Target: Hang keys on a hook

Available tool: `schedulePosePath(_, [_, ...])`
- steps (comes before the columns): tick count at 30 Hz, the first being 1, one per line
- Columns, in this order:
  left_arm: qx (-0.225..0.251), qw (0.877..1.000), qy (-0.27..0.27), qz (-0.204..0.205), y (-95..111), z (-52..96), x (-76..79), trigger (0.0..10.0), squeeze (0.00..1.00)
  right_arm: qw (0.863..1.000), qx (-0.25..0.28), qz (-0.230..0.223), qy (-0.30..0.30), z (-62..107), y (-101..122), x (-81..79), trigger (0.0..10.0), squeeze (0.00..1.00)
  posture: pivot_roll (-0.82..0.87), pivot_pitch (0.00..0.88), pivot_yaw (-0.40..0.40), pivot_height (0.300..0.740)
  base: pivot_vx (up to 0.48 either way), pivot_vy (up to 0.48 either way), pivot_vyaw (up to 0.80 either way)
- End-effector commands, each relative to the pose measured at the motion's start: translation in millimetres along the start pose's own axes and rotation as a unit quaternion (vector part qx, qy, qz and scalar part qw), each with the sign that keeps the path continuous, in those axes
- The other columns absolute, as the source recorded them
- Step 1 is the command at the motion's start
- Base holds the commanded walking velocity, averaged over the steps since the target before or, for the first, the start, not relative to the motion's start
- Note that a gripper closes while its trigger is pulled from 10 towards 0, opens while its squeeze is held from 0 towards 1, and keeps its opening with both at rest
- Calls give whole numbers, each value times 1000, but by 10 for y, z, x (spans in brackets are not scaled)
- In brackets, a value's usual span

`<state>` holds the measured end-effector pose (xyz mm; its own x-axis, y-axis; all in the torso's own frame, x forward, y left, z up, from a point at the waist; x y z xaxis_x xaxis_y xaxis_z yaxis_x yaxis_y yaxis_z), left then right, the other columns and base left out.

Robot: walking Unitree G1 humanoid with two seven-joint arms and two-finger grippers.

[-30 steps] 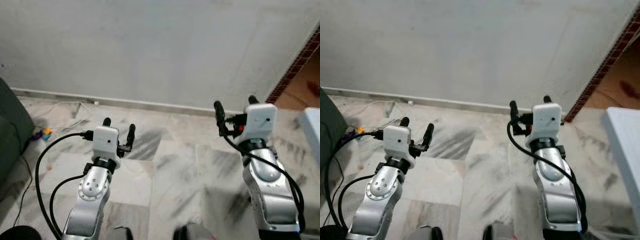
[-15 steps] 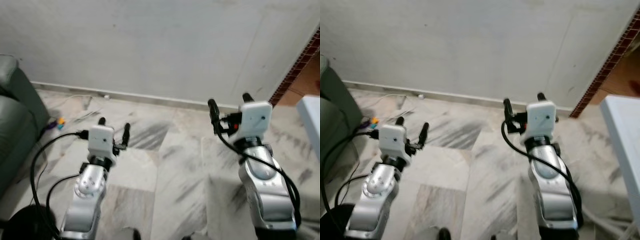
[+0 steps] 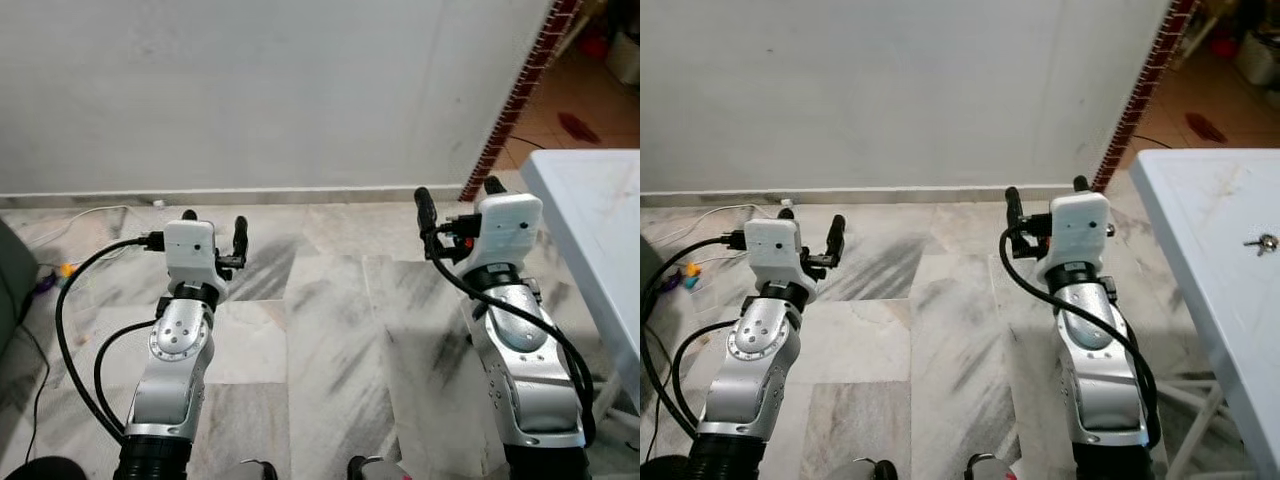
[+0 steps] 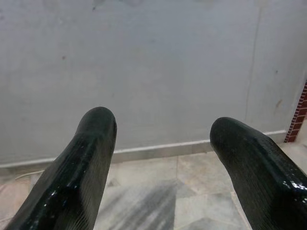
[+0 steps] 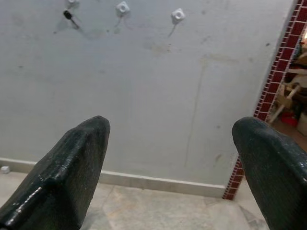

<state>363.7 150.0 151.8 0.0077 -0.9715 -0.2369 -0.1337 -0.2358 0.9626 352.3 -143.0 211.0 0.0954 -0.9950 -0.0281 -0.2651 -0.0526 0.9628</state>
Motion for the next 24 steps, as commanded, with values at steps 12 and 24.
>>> schedulePosePath(12, [-2, 1000, -22, 13, -15, -39, 146, 10000, 0, 1000, 10, -20, 0, -79, -38, -106, 10000, 0, -67, 147, 90, 740, 0, 0, -800])
schedulePosePath(24, [-2, 1000, -23, 15, -4, -35, 130, 10000, 0, 1000, 15, -20, -7, -103, -47, -59, 10000, 0, -50, 160, 83, 740, 0, 0, -780])
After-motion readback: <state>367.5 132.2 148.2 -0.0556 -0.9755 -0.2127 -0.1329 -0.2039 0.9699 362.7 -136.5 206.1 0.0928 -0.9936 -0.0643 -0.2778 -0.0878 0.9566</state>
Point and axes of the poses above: a point about 5 cm out from each wrist's last joint towards the gripper, its own z axis pointing back from the gripper into the wrist, its own y axis along the axis of the wrist's last joint, x = y × z, the point moved 6 cm from there along -z, pointing out of the wrist towards the gripper, and after that the axes turned 9 degrees about -z, right-handed, at the moved point
